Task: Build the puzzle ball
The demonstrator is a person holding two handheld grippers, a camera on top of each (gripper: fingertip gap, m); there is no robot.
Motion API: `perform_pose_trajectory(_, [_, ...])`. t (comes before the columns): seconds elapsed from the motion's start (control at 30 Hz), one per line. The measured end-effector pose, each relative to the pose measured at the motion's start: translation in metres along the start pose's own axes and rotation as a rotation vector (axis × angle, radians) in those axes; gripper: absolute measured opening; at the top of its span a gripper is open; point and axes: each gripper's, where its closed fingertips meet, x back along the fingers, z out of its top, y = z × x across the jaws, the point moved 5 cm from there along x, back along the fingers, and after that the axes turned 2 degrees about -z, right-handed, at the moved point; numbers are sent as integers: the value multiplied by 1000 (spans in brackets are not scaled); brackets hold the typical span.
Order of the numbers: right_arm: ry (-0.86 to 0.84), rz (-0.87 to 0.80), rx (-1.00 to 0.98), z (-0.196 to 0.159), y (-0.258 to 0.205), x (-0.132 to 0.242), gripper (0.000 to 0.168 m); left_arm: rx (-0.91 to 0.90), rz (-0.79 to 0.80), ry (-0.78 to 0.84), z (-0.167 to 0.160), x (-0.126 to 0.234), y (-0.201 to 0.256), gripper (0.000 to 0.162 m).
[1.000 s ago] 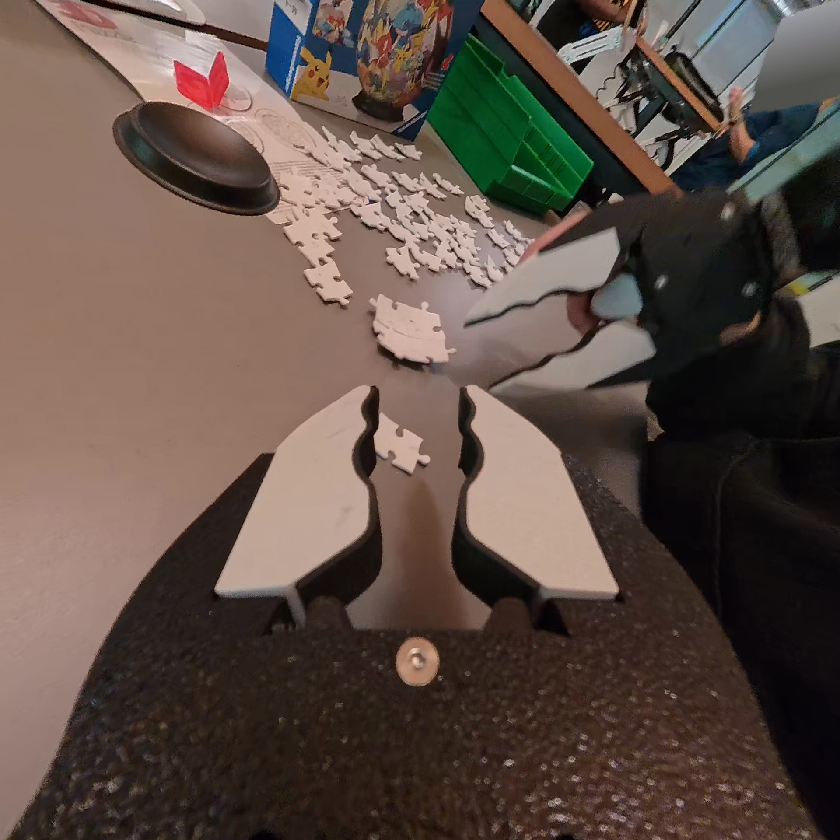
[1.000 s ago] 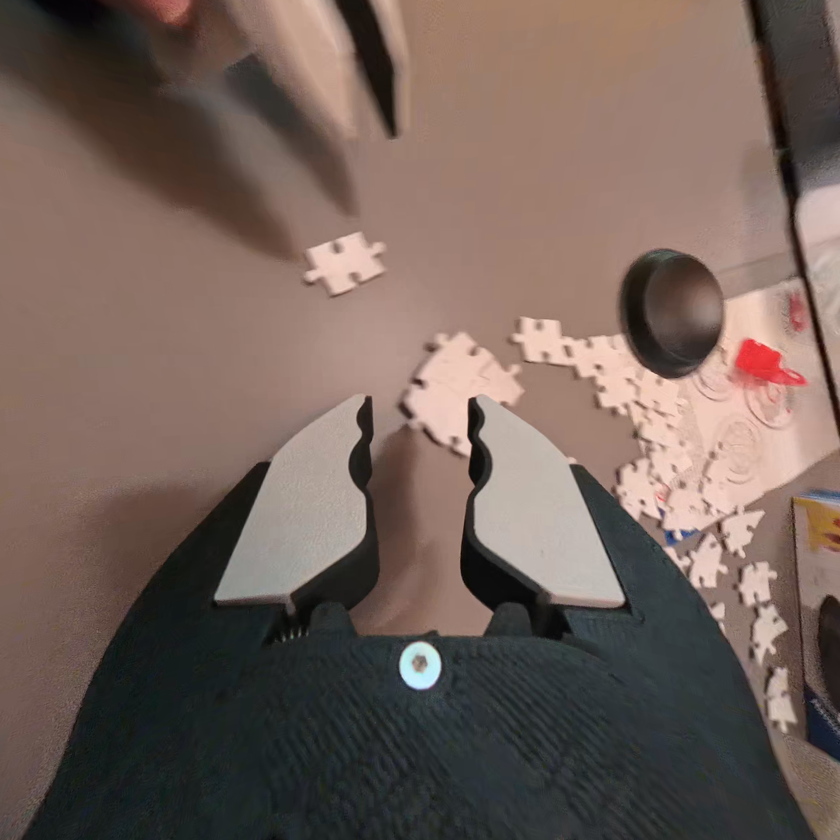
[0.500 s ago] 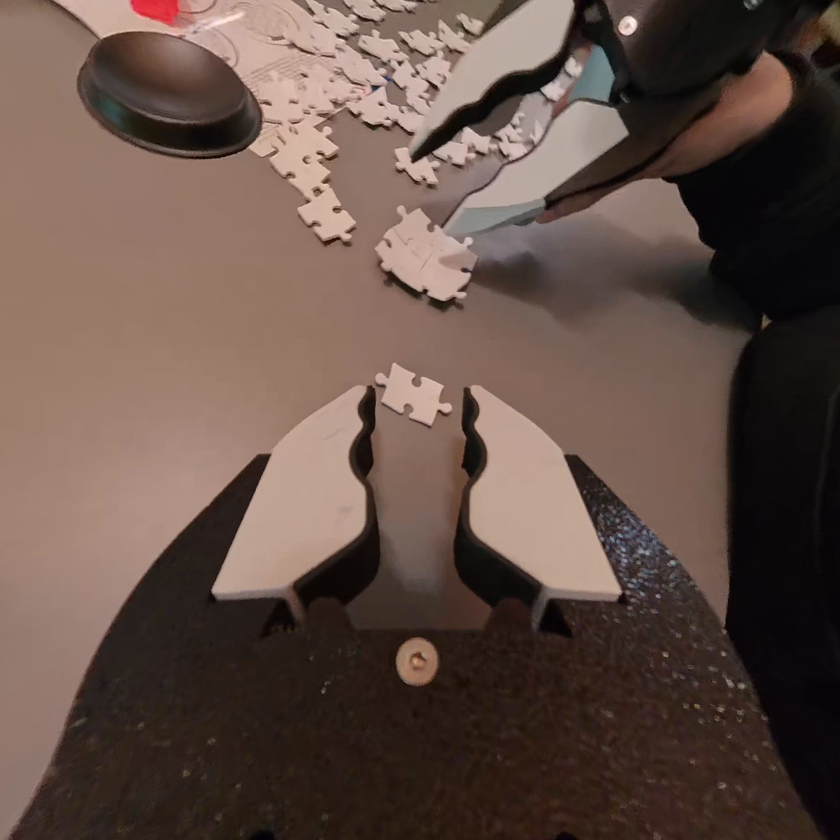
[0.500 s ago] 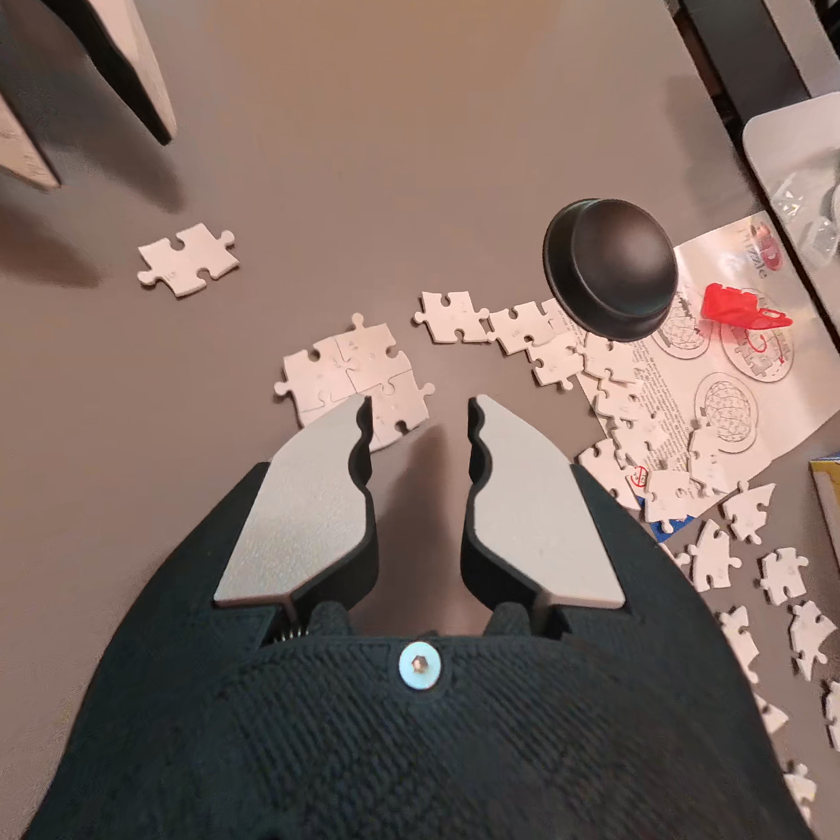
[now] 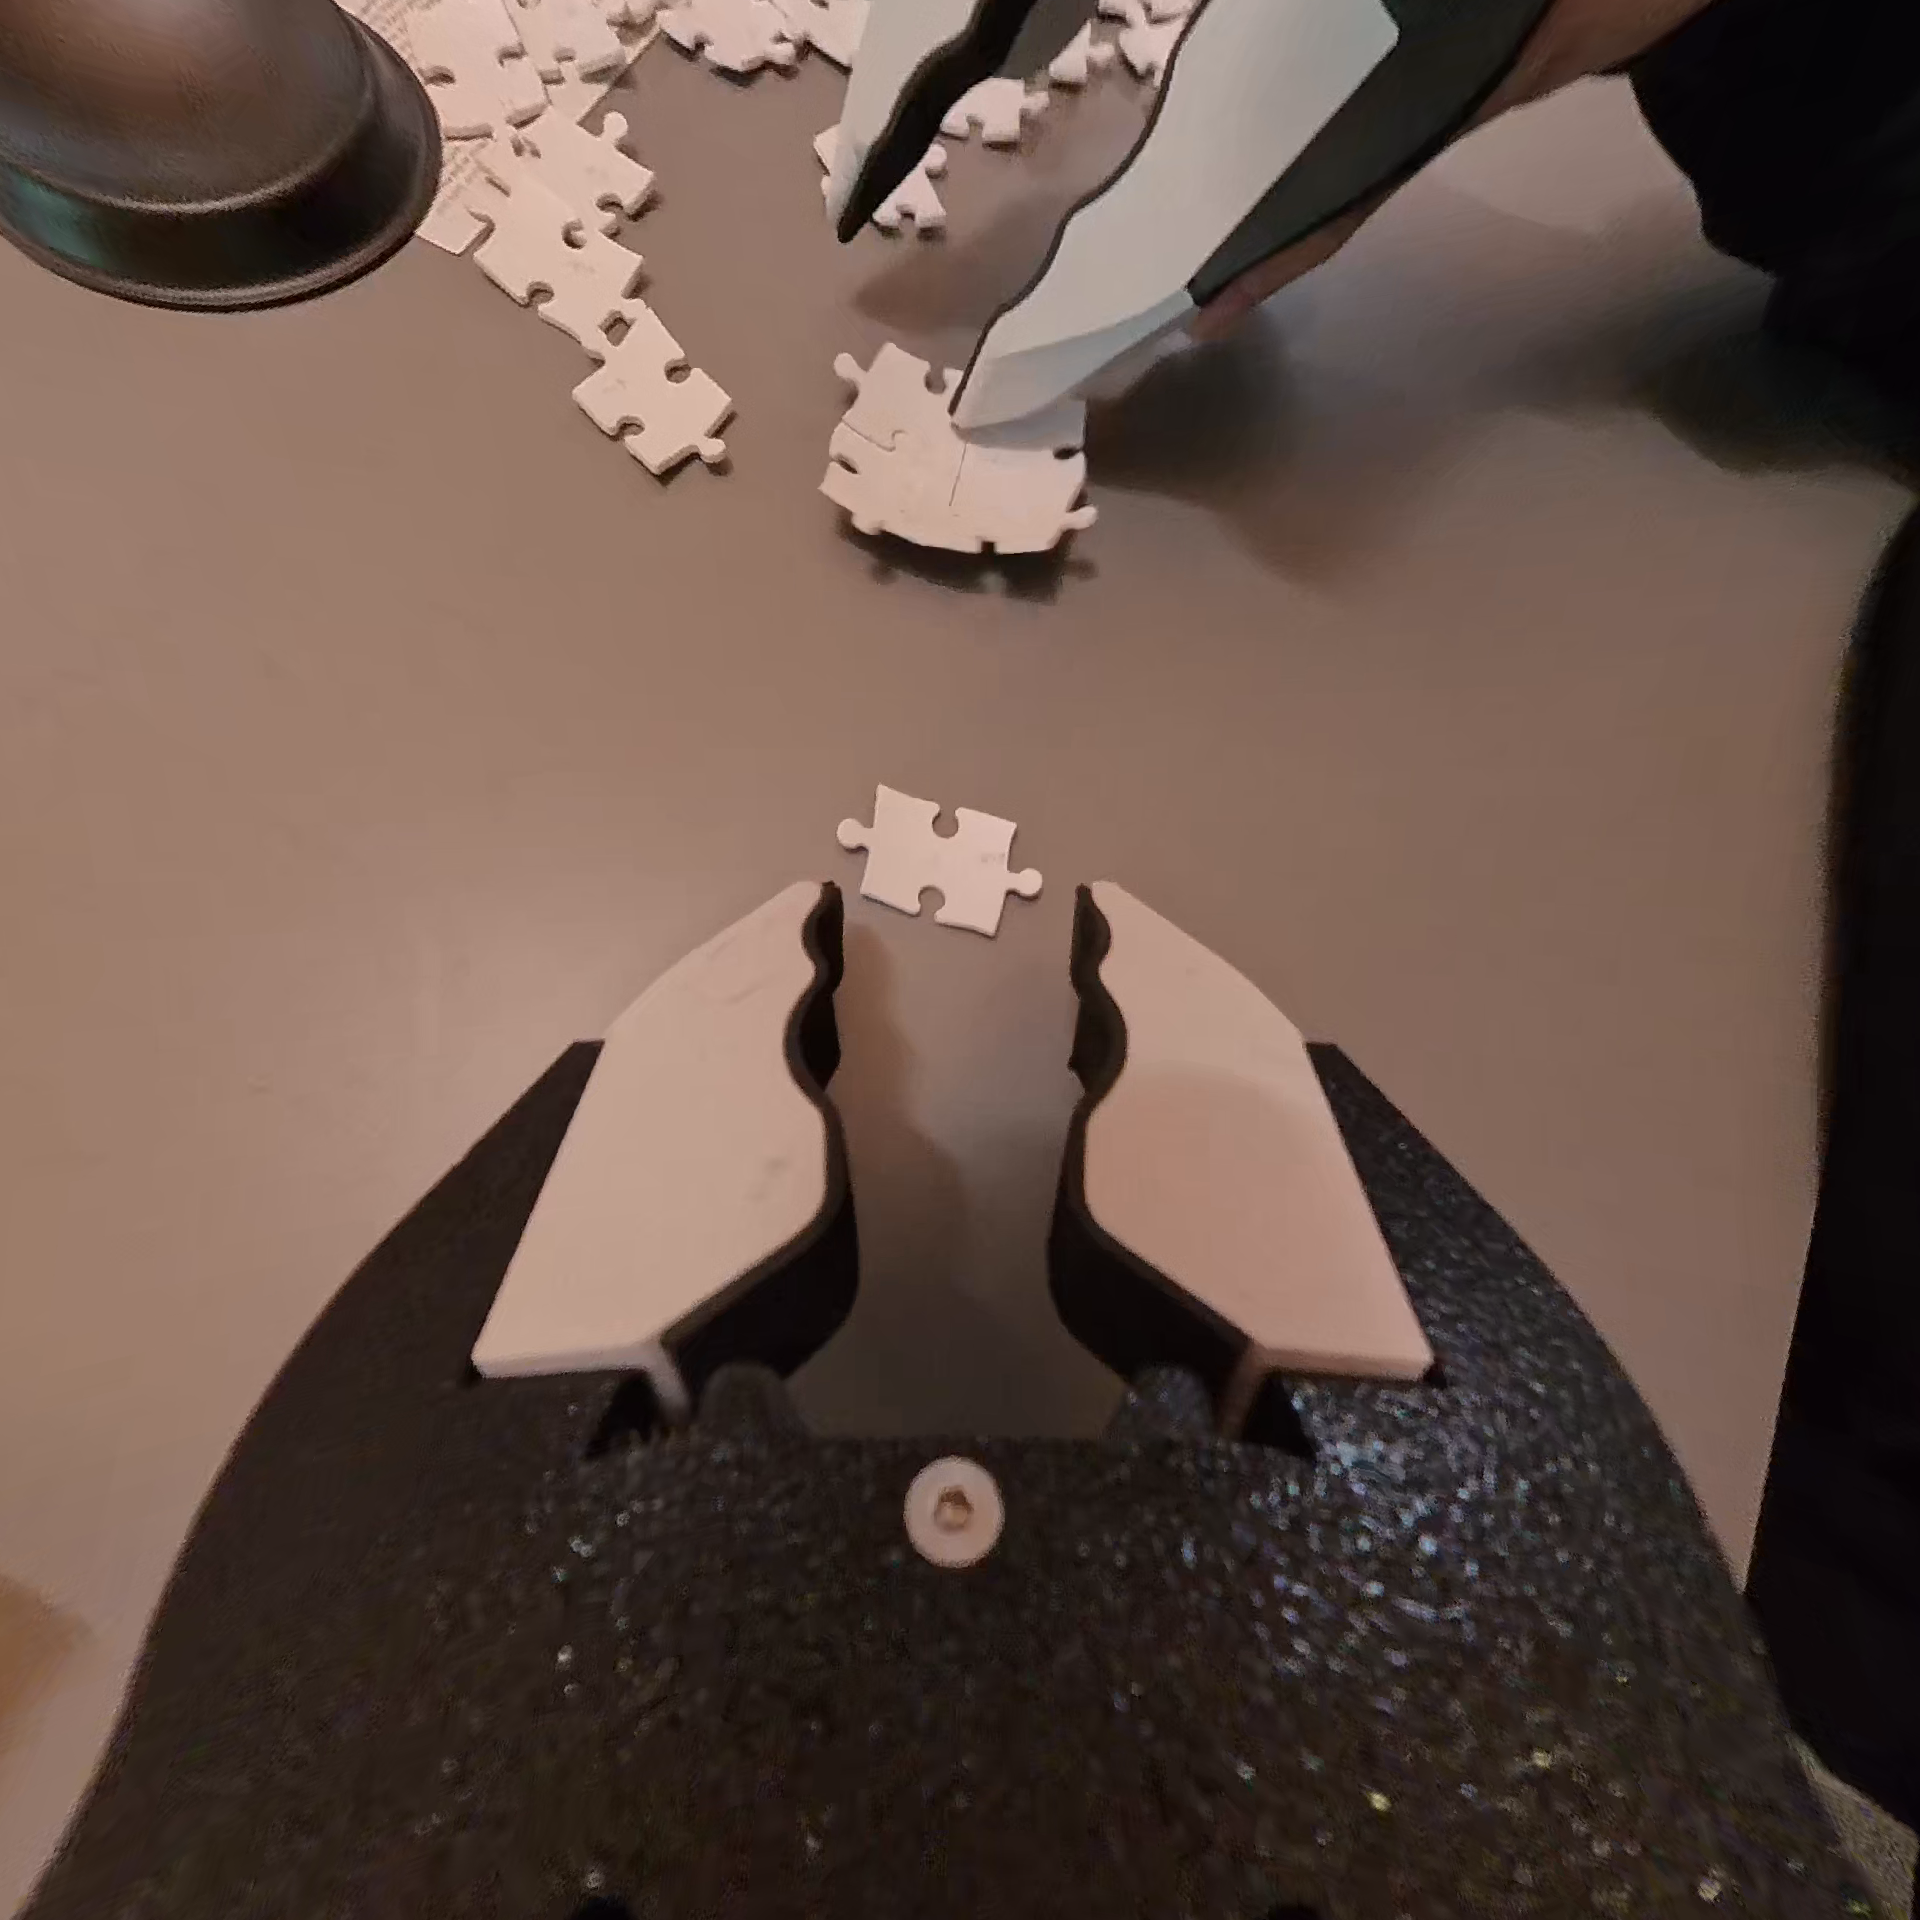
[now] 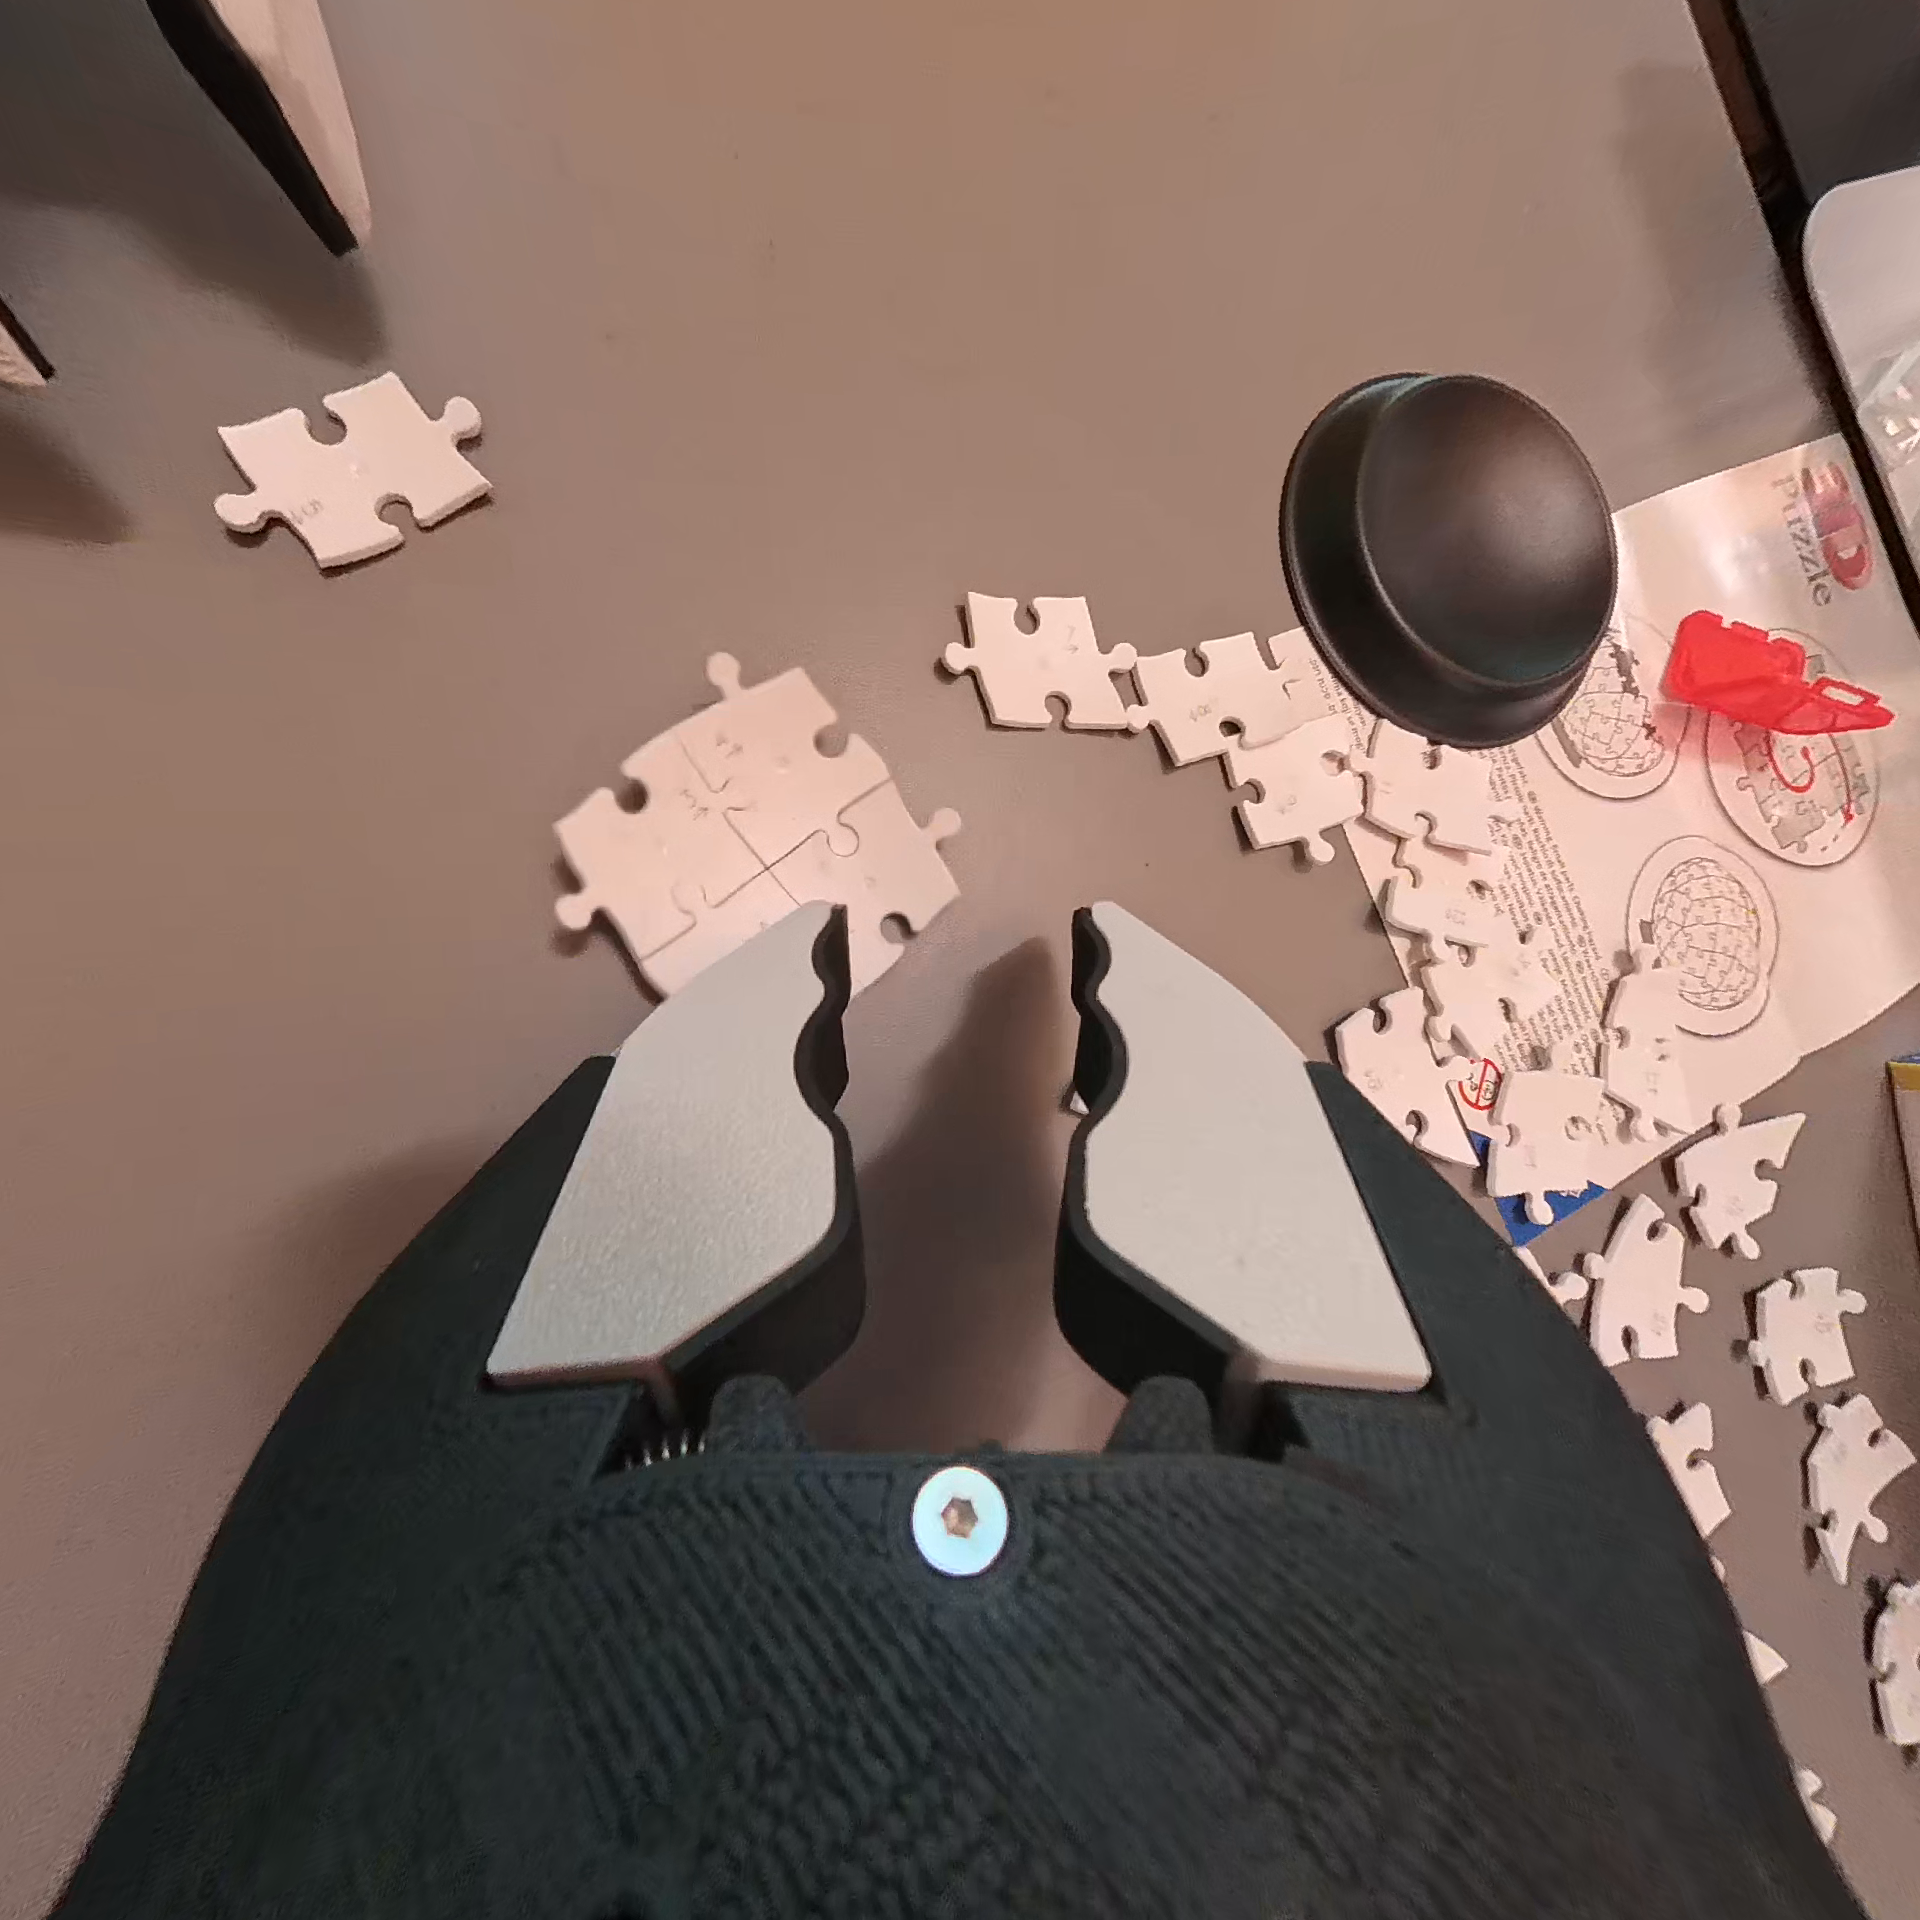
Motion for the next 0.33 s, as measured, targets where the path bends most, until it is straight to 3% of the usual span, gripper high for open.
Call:
perform_pose_trajectory(0.03, [-1, 1, 2, 0, 0, 0, 41, -17, -6, -13, 0, 0, 0, 41])
perform_pose_trajectory(0.33, [12, 17, 28, -1, 3, 1, 44, -166, -39, -129, 7, -18, 10, 40])
